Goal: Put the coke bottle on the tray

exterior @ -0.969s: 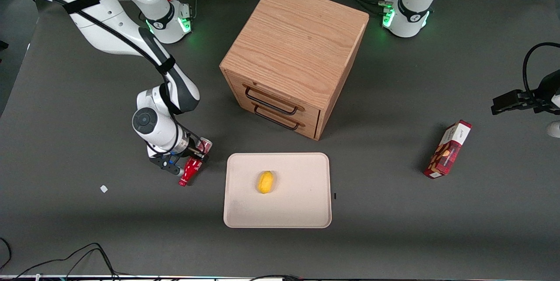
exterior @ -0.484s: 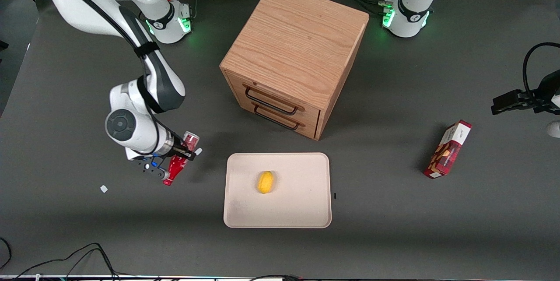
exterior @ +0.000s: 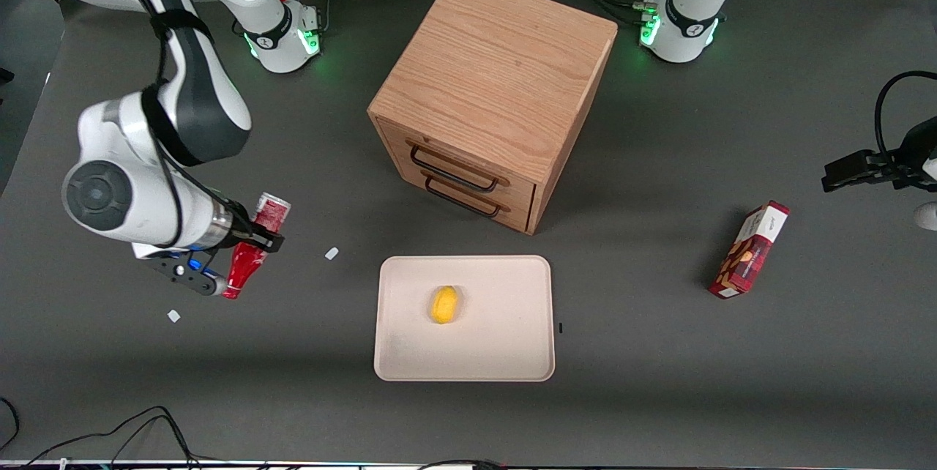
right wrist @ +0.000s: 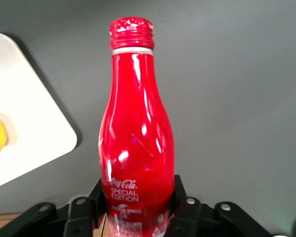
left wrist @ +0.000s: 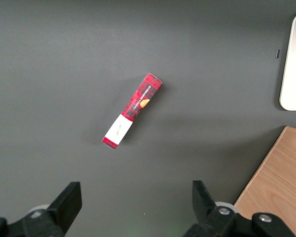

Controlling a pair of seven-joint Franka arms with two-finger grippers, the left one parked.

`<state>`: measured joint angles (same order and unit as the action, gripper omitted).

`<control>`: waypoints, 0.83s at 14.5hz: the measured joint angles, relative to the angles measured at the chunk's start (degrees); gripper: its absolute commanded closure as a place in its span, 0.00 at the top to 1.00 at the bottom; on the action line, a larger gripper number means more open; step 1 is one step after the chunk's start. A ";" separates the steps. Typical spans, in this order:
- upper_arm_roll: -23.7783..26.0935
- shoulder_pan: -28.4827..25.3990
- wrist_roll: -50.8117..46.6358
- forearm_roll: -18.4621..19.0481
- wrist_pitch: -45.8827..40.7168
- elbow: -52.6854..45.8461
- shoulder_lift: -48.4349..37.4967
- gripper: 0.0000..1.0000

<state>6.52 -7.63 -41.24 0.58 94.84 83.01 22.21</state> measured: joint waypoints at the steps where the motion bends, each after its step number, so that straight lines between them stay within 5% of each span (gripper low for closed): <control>1: 0.00 0.01 0.03 -0.07 -0.86 -1.46 0.32 0.00; 9: 0.22 -3.48 0.91 -0.09 -0.31 -20.57 20.16 0.00; 12: -0.36 -7.86 4.17 -0.09 7.64 -24.96 27.14 0.00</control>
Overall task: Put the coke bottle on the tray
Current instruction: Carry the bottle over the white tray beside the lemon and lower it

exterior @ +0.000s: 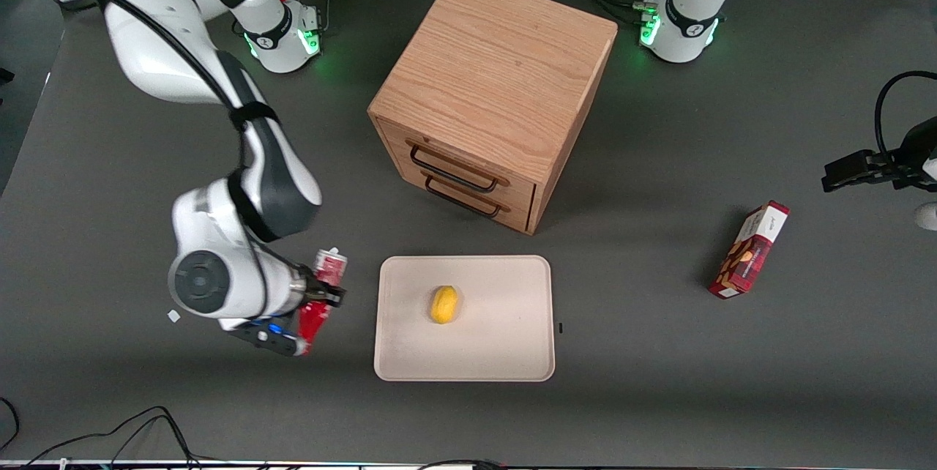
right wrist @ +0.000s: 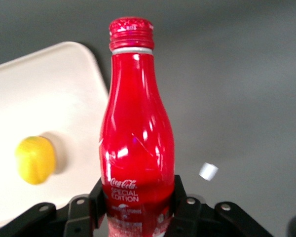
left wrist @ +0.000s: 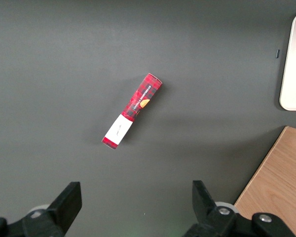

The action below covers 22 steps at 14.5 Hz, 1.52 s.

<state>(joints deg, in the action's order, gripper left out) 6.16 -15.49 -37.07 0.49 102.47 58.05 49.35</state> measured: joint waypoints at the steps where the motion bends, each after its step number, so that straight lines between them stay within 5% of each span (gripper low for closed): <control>1: -0.41 -1.37 1.80 0.02 2.60 -0.62 1.59 0.00; 6: -4.47 -7.13 9.72 0.02 9.62 -1.88 6.70 0.00; 14: -5.34 -7.70 10.25 0.02 14.98 -2.05 10.75 0.00; 22: -5.42 -7.70 10.24 0.02 16.52 -2.05 12.75 0.41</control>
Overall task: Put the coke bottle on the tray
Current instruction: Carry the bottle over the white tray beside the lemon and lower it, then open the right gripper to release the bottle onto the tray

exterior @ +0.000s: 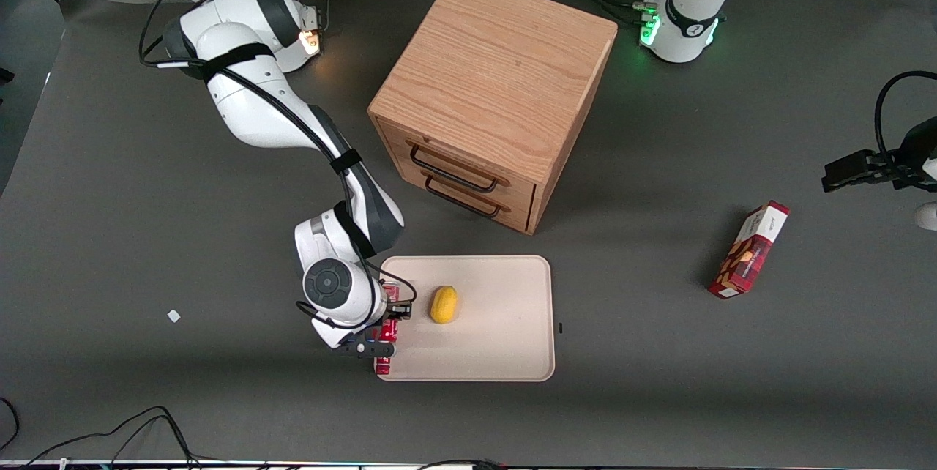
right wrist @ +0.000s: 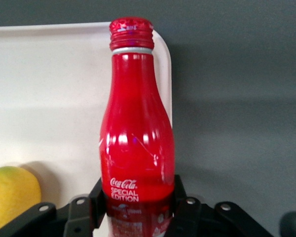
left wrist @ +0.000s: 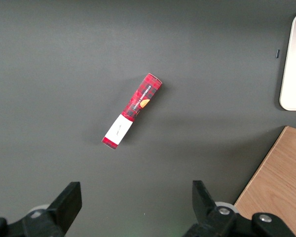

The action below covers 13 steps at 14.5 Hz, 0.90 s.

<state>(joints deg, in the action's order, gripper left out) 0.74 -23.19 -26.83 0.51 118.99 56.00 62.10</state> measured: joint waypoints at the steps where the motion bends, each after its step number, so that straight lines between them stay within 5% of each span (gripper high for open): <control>1: 0.00 0.00 -0.01 0.00 0.03 0.00 0.05 0.52; 2: 0.00 0.00 -0.01 0.00 0.03 0.00 0.13 0.97; 13: -0.06 0.00 -0.02 0.00 0.15 -0.50 0.29 1.00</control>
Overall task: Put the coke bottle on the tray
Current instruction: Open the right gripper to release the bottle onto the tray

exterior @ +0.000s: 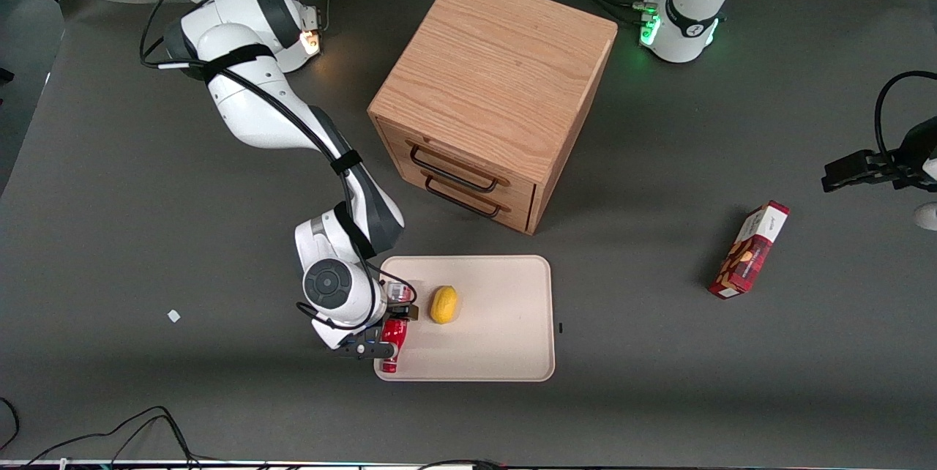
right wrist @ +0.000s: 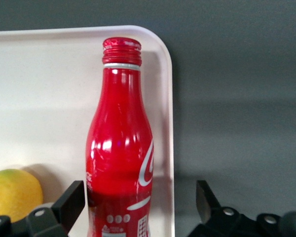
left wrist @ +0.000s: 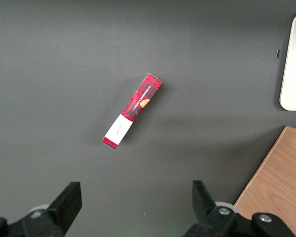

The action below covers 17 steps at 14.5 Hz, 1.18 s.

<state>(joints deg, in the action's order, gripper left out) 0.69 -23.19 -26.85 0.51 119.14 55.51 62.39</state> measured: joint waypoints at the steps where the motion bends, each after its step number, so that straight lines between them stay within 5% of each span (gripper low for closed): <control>1: 0.00 0.00 0.00 0.00 0.00 0.00 0.00 1.00; 12: -0.14 0.04 0.00 0.00 -0.98 -0.91 -0.45 1.00; 17: -0.21 1.70 0.12 0.00 -9.99 6.31 -9.81 1.00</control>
<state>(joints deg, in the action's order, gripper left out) 0.47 -21.49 -26.73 0.51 109.14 61.82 52.58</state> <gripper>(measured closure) 0.000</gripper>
